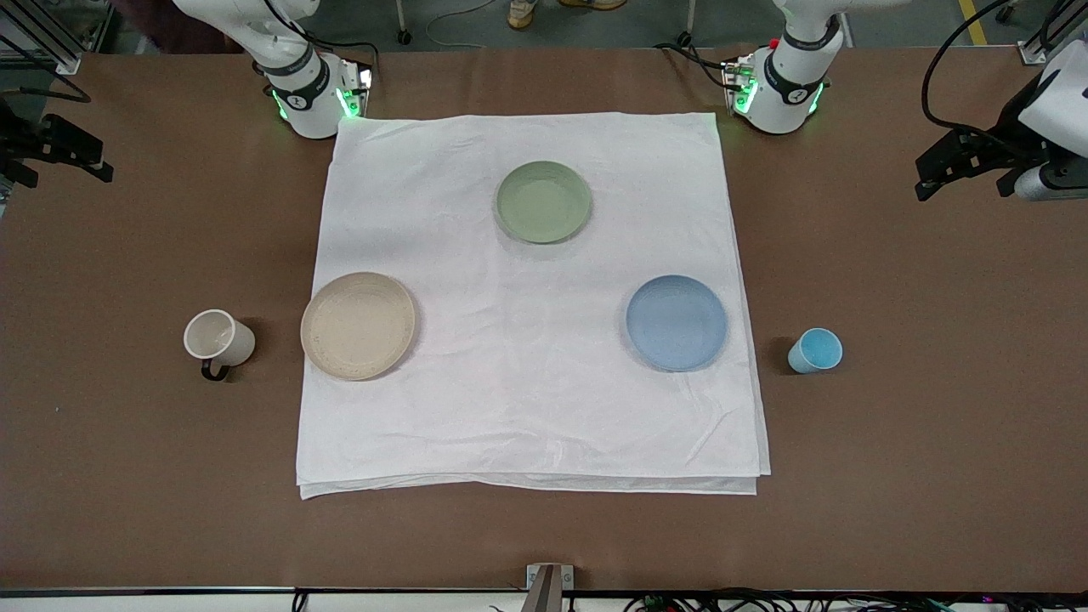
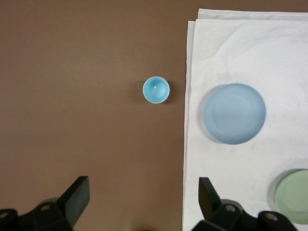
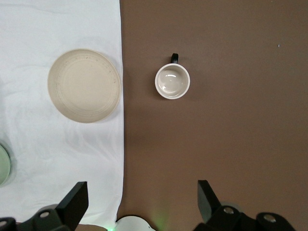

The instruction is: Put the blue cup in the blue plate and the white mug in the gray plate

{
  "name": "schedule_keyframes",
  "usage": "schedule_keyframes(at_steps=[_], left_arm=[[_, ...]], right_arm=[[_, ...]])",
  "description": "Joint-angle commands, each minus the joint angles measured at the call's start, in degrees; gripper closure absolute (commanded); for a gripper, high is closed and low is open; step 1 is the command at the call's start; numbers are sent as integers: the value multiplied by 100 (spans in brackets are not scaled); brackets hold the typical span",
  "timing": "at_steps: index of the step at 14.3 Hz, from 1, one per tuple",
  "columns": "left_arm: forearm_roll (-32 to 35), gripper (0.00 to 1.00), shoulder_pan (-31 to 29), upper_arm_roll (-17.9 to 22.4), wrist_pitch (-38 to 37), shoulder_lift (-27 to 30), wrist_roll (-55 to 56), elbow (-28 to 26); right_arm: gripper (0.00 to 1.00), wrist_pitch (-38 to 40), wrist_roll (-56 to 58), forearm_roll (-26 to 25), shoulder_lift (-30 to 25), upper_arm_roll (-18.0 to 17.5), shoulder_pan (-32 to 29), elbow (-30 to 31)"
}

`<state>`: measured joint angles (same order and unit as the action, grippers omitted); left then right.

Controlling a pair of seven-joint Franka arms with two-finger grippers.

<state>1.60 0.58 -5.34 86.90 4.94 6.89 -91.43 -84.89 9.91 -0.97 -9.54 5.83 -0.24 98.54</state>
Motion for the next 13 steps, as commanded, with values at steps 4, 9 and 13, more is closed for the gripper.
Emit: schedule_keyframes(at_steps=[4,9,13], left_arm=[[-72,0,-85,77,-7,-203,-372,160],[-46,0,-392,138,1078,-1117,-434,-425],[-72,2,-744,121,2979,-2082,-434,-1149]], right_arm=[[0,104,20,-61,-110,-38,-55,87],[0,-105,63,35,994,-21,-317,-256],[0,-1553,3,131,2726,-12,-617,-687]])
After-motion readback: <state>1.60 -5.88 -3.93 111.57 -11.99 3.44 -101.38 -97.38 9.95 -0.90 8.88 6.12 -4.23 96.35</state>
